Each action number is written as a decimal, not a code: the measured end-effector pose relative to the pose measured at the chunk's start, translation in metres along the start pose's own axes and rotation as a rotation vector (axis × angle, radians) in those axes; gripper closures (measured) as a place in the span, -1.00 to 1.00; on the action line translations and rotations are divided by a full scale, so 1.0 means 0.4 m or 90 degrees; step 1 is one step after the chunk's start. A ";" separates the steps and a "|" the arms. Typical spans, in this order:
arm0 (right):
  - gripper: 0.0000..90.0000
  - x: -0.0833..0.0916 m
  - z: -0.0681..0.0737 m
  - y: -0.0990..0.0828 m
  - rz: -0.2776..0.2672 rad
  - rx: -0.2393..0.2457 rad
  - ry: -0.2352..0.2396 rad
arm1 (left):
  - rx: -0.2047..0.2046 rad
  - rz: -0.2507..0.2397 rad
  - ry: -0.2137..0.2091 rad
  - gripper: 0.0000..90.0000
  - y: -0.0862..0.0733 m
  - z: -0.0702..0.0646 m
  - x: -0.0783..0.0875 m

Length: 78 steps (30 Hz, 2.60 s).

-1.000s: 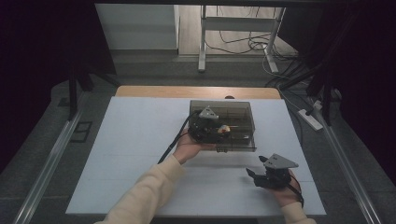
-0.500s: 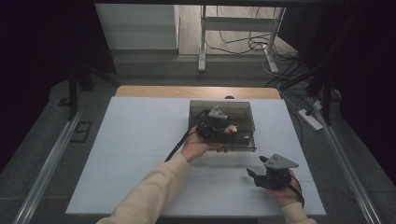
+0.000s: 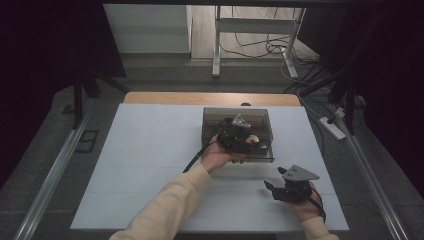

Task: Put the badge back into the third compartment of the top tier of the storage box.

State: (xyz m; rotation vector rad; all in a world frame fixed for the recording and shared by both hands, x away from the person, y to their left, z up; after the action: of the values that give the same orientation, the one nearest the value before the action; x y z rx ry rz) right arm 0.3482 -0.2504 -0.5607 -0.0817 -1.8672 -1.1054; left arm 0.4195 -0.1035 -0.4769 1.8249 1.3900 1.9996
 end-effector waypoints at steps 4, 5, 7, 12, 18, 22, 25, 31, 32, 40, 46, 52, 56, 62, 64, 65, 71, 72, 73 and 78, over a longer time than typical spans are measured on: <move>-0.35 0.000 -0.001 -0.001 0.001 0.001 0.000 | 0.000 0.005 -0.003 0.04 0.006 -0.006 -0.015; -0.35 0.000 -0.002 -0.001 0.001 0.001 0.001 | 0.000 0.006 -0.003 0.04 0.007 -0.008 -0.017; -0.35 -0.001 -0.002 -0.001 0.001 -0.001 0.000 | -0.003 0.010 -0.003 0.04 0.009 -0.011 -0.024; -0.35 0.000 -0.002 -0.002 0.002 0.002 0.001 | -0.006 0.017 -0.001 0.04 0.012 -0.017 -0.034; -0.35 0.000 -0.002 -0.002 0.003 0.000 0.000 | -0.006 0.018 -0.002 0.04 0.013 -0.019 -0.037; -0.35 -0.001 -0.002 -0.002 0.002 0.003 0.000 | 0.000 0.011 -0.004 0.02 0.015 -0.020 -0.038; -0.35 -0.001 -0.002 -0.003 0.003 0.003 -0.001 | 0.013 0.005 -0.019 -0.25 0.017 -0.019 -0.034; -0.35 -0.002 -0.002 -0.004 0.004 0.004 -0.001 | 0.011 0.002 -0.025 -0.37 0.013 -0.018 -0.023; -0.35 -0.002 -0.002 -0.004 0.004 0.004 -0.001 | 0.010 0.002 -0.025 -0.38 0.011 -0.020 -0.021; -0.35 -0.002 -0.002 -0.004 0.004 0.003 -0.001 | -0.016 0.004 0.002 -0.42 -0.015 -0.021 0.005; -0.35 -0.003 -0.003 -0.004 0.006 0.006 -0.003 | -0.008 -0.009 0.002 -0.43 -0.045 -0.013 0.046; -0.35 -0.003 -0.002 -0.004 0.008 0.007 -0.005 | -0.006 -0.012 0.009 -0.44 -0.076 -0.007 0.072; -0.35 -0.003 -0.003 -0.005 0.010 0.007 -0.006 | -0.005 -0.018 0.015 -0.44 -0.099 -0.002 0.095; -0.35 -0.003 -0.003 -0.005 0.008 0.007 -0.006 | 0.000 -0.026 0.029 -0.44 -0.139 0.010 0.131; -0.35 -0.004 -0.003 -0.005 0.009 0.006 -0.007 | 0.005 -0.028 0.032 -0.44 -0.156 0.016 0.142; -0.35 -0.004 -0.003 -0.005 0.009 0.007 -0.007 | 0.007 -0.029 0.033 -0.44 -0.164 0.019 0.148; -0.35 -0.004 -0.003 -0.004 0.008 0.005 -0.009 | 0.018 -0.036 0.042 -0.45 -0.211 0.034 0.177; -0.35 -0.004 -0.004 -0.004 0.009 0.006 -0.009 | 0.022 -0.038 0.042 -0.45 -0.217 0.036 0.183; -0.35 -0.004 -0.004 -0.005 0.009 0.006 -0.009 | 0.023 -0.039 0.043 -0.45 -0.223 0.038 0.187; -0.35 -0.004 -0.002 -0.005 0.010 0.005 -0.008 | 0.033 -0.042 0.049 -0.45 -0.245 0.050 0.205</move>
State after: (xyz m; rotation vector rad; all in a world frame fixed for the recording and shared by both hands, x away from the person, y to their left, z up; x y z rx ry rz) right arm 0.3488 -0.2515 -0.5629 -0.0992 -1.8793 -1.0901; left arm 0.3661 0.0142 -0.4830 1.7141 1.5162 2.0404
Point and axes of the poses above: each handheld gripper's, and its own axes: x roughly backward along the jaws, y roughly out of its top, z roughly to its left, the point moved 8 cm from there along -x, roughly forward along the jaws, and after that the axes turned 12 degrees about z, right-handed, at the moved point
